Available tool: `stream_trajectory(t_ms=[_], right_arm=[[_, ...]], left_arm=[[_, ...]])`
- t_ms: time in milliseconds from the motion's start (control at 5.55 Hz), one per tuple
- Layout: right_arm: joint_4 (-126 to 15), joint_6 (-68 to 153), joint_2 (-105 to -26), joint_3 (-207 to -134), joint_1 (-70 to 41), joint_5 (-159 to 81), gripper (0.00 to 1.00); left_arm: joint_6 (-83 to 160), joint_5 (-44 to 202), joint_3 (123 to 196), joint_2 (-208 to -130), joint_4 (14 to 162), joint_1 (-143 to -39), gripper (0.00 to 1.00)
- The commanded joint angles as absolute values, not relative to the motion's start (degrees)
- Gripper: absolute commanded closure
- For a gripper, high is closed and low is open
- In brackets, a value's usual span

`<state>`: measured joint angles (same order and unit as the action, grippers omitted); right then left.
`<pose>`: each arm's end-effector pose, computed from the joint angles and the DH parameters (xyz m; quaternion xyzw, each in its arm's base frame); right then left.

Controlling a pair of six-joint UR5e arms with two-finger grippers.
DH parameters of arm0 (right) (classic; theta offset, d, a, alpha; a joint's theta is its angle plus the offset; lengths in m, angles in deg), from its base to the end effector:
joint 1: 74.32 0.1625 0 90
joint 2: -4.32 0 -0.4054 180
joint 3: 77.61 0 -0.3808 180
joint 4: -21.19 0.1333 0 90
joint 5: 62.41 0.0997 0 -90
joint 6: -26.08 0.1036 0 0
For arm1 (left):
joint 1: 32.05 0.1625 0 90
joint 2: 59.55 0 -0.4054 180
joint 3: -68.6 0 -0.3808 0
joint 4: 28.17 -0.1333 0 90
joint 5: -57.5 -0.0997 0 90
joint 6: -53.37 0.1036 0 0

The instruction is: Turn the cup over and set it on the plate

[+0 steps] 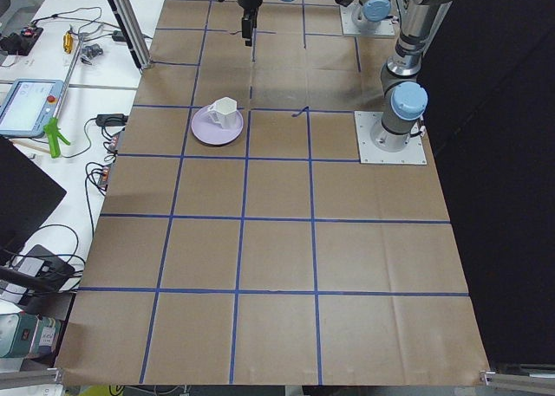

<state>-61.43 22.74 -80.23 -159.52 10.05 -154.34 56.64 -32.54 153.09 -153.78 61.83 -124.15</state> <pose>0.0792 -0.5200 0.4722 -0.0193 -0.9988 -0.0425 0.0135 -0.1519 -0.5074 0.4740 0.0468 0.9988 -0.0112 0.0005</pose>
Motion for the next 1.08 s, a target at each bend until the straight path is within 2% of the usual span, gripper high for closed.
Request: stream_trajectory(t_ms=[0, 902], right_arm=[[-61.43, 22.74, -80.23, -159.52, 10.05, -154.34, 0.00], [-61.43, 22.74, -80.23, -159.52, 10.05, -154.34, 0.00]], left_arm=[[55.04, -31.98, 153.68, -152.89, 62.01, -124.95, 0.01], [55.13, -32.59, 153.85, -152.45, 62.19, -124.60, 0.01]])
